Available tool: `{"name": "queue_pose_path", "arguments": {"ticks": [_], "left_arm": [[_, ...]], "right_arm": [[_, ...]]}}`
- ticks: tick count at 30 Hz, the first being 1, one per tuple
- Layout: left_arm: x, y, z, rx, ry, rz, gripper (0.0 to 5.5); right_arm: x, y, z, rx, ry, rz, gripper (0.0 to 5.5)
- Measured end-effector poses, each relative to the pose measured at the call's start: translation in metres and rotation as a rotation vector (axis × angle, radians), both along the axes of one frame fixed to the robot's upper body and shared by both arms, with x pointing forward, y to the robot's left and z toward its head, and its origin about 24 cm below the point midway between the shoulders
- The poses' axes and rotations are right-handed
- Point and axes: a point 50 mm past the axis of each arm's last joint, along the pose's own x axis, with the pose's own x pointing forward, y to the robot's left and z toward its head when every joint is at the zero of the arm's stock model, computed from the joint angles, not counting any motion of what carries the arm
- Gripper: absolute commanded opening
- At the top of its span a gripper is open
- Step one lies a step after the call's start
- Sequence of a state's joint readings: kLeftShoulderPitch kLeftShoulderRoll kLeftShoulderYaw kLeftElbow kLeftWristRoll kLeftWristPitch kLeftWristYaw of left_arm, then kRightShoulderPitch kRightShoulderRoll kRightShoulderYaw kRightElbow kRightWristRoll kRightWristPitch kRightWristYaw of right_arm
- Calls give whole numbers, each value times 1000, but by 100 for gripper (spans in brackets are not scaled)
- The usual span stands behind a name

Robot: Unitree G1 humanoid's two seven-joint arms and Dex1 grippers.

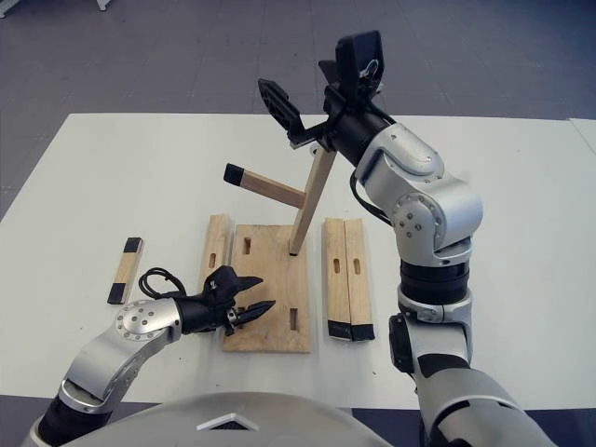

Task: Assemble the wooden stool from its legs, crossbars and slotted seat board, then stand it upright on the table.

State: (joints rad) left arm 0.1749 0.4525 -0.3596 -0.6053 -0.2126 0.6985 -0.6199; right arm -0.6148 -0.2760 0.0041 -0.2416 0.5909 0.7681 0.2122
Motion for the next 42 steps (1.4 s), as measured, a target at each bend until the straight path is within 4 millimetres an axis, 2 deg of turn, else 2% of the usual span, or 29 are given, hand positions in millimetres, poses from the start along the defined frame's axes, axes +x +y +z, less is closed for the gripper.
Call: {"name": "queue_pose_path", "arguments": {"ticks": [6, 7, 10, 12, 14, 16, 20, 24, 29, 32, 36, 42], "left_arm": [[-4, -3, -3, -2, 17, -6, 260], [-5, -4, -4, -1, 20, -7, 260], [-7, -5, -5, -1, 28, -9, 260], [-8, -5, -6, -1, 30, -8, 260], [-10, -5, -3, -8, 18, 7, 260], [-12, -4, 6, -32, -14, 29, 260], [-13, 1, 26, -105, -77, 103, 260], [-15, 15, 45, -141, -142, 187, 260], [-18, 19, 54, -150, -157, 220, 260], [-21, 20, 56, -155, -148, 218, 260], [-23, 19, 59, -166, -143, 212, 260], [-24, 20, 63, -172, -145, 216, 260]], "right_arm": [[-15, 1, 14, 88, -35, 55, 548], [-21, -2, 27, 125, -78, 55, 548], [-46, -20, 87, 219, -318, 22, 548], [-60, -37, 105, 233, -417, -45, 548], [-71, -57, 105, 202, -458, -151, 548], [-87, -78, 85, 112, -436, -275, 548], [-128, -100, 14, -119, -199, -422, 548], [-173, -129, -29, -295, 32, -543, 548], [-204, -113, -84, -452, 378, -400, 548], [-217, -106, -103, -519, 510, -308, 548], [-222, -106, -118, -566, 576, -281, 548], [-226, -105, -127, -636, 600, -211, 548]]}}
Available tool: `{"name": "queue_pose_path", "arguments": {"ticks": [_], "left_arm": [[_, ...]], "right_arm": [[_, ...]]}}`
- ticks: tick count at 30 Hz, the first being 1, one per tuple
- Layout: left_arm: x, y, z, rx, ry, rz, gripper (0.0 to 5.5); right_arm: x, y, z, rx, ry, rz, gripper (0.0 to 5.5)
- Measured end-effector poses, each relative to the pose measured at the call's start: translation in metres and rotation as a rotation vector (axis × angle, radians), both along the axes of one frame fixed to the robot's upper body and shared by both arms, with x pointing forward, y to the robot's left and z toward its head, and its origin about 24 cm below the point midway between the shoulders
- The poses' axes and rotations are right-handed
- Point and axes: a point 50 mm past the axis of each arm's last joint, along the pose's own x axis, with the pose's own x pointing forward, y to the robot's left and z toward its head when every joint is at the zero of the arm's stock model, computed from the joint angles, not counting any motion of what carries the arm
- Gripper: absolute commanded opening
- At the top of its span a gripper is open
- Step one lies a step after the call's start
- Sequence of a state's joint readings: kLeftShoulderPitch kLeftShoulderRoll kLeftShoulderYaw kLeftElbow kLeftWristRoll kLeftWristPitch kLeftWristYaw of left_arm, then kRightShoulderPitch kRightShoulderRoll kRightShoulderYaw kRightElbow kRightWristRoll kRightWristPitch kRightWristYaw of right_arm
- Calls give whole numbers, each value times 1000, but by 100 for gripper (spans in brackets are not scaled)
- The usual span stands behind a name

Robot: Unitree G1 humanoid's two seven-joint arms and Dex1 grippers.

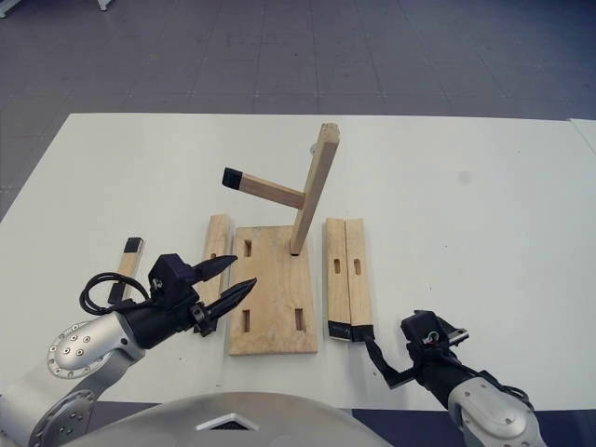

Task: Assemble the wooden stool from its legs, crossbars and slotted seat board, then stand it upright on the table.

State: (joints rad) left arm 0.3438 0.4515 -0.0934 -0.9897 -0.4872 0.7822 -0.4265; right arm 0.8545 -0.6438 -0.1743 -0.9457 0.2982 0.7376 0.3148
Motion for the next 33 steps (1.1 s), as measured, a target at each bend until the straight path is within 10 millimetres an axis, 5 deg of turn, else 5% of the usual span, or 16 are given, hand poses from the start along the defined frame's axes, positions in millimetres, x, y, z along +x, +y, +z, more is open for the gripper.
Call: {"name": "queue_pose_path", "arguments": {"ticks": [16, 25, 33], "left_arm": [[-1, 0, 0, -1, 12, -4, 260], [-1, -1, 0, -5, 20, -7, 260], [-3, 0, 2, 3, 12, 3, 260]], "right_arm": [[-11, 6, -9, -6, 101, 132, 548], [33, 0, -16, -35, -20, 62, 548], [34, -21, -11, -108, -8, 36, 548]]}}
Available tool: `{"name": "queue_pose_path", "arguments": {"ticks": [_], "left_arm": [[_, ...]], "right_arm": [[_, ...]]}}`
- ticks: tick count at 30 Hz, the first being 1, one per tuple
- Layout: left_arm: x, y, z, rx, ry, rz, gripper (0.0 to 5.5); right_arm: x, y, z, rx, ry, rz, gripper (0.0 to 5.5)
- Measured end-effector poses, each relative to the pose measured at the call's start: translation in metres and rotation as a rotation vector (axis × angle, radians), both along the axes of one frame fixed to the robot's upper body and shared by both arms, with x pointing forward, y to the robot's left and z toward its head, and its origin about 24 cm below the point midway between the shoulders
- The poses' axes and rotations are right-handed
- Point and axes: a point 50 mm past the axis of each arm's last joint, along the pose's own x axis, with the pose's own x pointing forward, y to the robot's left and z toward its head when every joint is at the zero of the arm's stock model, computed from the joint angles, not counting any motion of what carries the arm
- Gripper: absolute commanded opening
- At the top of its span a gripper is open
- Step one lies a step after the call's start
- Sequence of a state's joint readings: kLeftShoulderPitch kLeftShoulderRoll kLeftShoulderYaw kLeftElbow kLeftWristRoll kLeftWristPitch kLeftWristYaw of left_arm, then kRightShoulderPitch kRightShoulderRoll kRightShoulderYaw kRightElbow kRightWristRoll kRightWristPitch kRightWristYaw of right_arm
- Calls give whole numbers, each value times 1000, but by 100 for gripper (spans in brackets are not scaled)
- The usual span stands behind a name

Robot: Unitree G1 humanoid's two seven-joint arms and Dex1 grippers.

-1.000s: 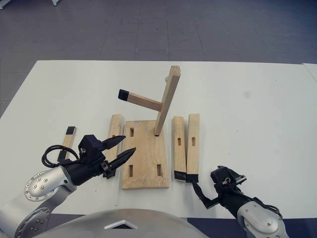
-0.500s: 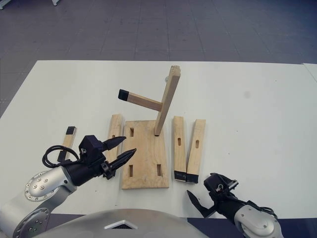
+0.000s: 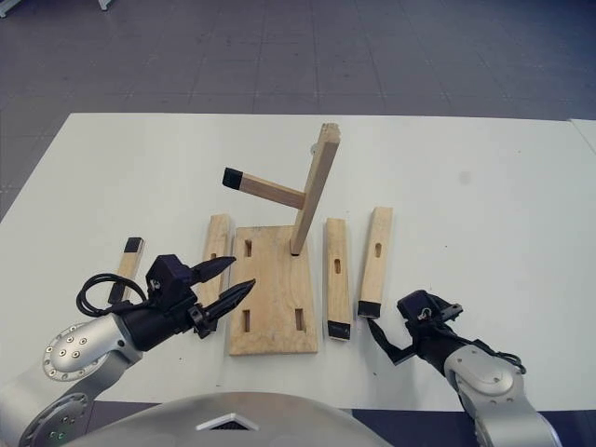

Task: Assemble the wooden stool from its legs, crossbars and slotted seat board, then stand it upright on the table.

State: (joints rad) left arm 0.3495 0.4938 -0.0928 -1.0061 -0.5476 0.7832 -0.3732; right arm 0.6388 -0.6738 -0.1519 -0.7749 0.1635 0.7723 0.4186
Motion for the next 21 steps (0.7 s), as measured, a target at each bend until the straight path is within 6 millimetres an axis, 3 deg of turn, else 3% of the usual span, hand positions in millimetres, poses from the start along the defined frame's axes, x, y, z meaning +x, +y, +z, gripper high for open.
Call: {"name": "queue_pose_path", "arguments": {"ticks": [7, 17, 21], "left_arm": [[0, 0, 0, 1, 2, 6, 260], [0, 0, 0, -3, 4, 1, 260], [-1, -1, 0, -9, 7, -1, 260]], "right_arm": [[-1, -8, 2, -15, 5, -13, 548], [-9, 31, -2, 102, 35, 86, 548], [2, 34, -6, 113, 15, 75, 548]]}}
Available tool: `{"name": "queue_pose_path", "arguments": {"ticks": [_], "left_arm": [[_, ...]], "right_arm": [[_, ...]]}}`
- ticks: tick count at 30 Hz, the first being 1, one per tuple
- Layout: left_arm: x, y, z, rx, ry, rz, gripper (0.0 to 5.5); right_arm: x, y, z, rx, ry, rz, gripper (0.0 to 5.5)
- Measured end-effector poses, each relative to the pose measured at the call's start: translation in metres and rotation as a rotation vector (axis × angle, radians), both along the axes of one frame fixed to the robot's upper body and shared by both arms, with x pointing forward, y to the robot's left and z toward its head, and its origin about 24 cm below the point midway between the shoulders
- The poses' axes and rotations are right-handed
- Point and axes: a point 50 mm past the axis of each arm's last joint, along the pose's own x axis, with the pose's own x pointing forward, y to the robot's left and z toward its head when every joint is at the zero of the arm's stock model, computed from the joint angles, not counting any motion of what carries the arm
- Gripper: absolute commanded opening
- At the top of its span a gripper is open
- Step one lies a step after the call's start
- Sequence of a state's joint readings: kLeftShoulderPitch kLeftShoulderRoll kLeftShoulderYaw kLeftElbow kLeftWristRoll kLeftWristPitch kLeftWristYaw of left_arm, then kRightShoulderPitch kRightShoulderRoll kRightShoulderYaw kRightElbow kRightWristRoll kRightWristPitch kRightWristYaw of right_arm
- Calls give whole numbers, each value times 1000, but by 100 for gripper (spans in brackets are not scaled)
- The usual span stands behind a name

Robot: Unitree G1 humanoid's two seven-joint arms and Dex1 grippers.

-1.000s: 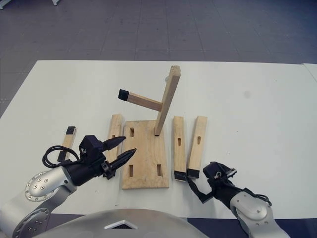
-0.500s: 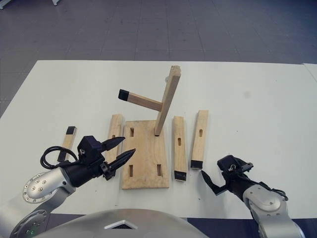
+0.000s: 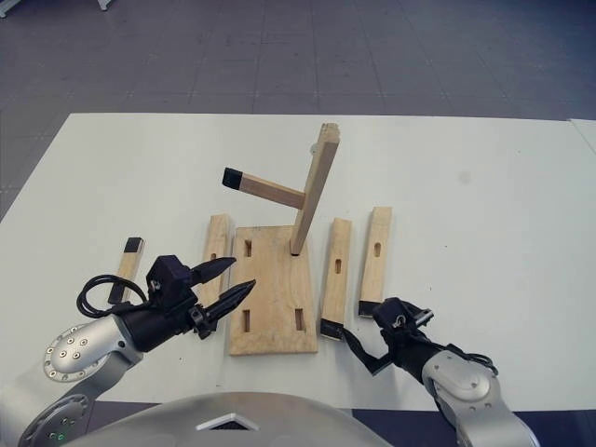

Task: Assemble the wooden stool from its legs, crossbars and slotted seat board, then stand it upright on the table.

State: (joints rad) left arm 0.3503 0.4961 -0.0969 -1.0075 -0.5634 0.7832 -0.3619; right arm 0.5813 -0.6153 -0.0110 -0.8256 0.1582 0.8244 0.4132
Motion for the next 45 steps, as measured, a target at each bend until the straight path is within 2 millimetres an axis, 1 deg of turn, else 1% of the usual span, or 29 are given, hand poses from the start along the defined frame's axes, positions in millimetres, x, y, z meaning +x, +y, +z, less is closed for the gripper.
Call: {"name": "queue_pose_path", "arguments": {"ticks": [1, 2, 9, 16, 18, 19, 20, 23, 26, 28, 33, 34, 35, 36, 38, 42, 44, 45], "left_arm": [[0, 0, 0, -1, 1, -1, 260], [0, 0, 0, -1, 1, -1, 260], [0, 2, 1, 8, -1, 1, 260], [-3, 3, 2, 6, 2, 2, 260], [-4, 3, 2, 5, 5, 2, 260], [-4, 3, 2, 1, 7, 0, 260], [-4, 3, 2, 0, 9, 1, 260], [-5, 3, 1, -5, 17, 7, 260], [-6, 3, 1, -10, 23, 4, 260], [-6, 3, 1, -14, 29, 4, 260], [-8, 3, 0, -14, 39, 4, 260], [-8, 3, 0, -13, 41, 4, 260], [-8, 3, -1, -11, 43, 3, 260], [-8, 3, -1, -10, 44, 2, 260], [-8, 3, -1, -9, 44, 1, 260], [-9, 3, -1, -13, 49, -1, 260], [-8, 3, -2, -13, 53, 0, 260], [-7, 4, -4, -16, 61, 2, 260]], "right_arm": [[3, 0, -1, -3, -6, -6, 548], [10, 0, -2, -9, -23, -17, 548], [36, -4, -6, -38, -86, -109, 548], [33, -15, -4, -93, -39, -201, 548], [31, -22, -2, -89, -6, -257, 548], [30, -23, -1, -74, 4, -279, 522], [28, -23, 0, -64, 15, -294, 516], [26, -20, 1, -57, 33, -300, 452], [24, -20, 1, -65, 40, -307, 385], [22, -22, 0, -80, 44, -312, 353], [25, -31, 0, -127, 37, -332, 258], [27, -34, -1, -135, 33, -339, 245], [33, -42, 0, -151, 20, -359, 225], [37, -52, 0, -184, 16, -389, 214], [42, -64, 1, -203, 6, -429, 214], [47, -72, 6, -187, -10, -464, 214], [55, -74, 19, -126, -85, -490, 214], [64, -76, 33, -74, -167, -504, 214]]}}
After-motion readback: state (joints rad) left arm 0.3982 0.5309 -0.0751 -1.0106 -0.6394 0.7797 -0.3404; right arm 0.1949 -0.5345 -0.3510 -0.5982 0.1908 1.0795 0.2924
